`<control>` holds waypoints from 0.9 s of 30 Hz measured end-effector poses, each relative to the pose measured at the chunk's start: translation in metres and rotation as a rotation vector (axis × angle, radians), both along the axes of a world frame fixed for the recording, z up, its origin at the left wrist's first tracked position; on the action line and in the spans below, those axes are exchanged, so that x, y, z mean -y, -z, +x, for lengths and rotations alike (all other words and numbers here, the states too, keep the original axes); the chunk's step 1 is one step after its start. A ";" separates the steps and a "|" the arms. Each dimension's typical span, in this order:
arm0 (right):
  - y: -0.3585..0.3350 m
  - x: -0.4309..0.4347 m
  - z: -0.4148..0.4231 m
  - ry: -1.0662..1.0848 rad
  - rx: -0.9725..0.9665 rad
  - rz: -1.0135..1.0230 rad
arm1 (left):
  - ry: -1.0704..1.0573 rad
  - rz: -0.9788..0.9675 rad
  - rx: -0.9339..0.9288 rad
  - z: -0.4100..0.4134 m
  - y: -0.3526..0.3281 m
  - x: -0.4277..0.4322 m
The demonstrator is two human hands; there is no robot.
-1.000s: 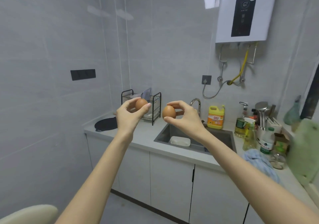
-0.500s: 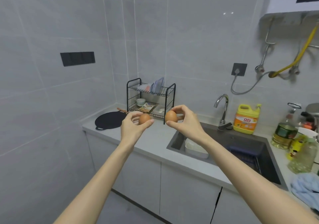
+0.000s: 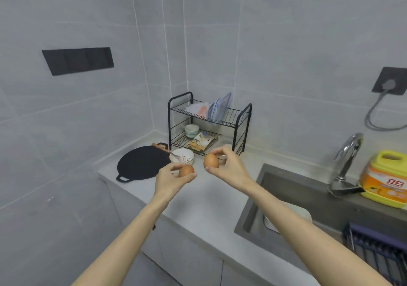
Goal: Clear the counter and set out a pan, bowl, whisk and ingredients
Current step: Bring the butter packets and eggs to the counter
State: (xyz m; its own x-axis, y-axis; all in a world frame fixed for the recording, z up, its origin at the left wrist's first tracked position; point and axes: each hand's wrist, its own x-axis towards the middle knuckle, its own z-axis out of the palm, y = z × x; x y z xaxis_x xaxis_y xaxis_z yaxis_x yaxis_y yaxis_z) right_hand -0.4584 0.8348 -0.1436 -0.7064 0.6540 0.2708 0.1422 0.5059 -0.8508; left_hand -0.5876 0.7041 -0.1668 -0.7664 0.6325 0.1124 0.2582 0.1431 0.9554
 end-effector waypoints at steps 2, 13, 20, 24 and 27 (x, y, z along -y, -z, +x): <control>0.015 -0.022 -0.022 -0.001 0.043 -0.051 | 0.000 -0.038 0.030 -0.020 0.018 -0.020; 0.113 -0.122 -0.124 0.062 0.238 -0.265 | 0.049 -0.215 0.139 -0.120 0.113 -0.130; 0.171 -0.172 -0.174 0.192 0.350 -0.442 | 0.155 -0.268 0.144 -0.171 0.171 -0.191; 0.193 -0.192 -0.197 0.245 0.399 -0.512 | 0.228 -0.303 0.132 -0.195 0.199 -0.217; 0.207 -0.206 -0.211 0.285 0.426 -0.525 | 0.271 -0.309 0.092 -0.205 0.212 -0.231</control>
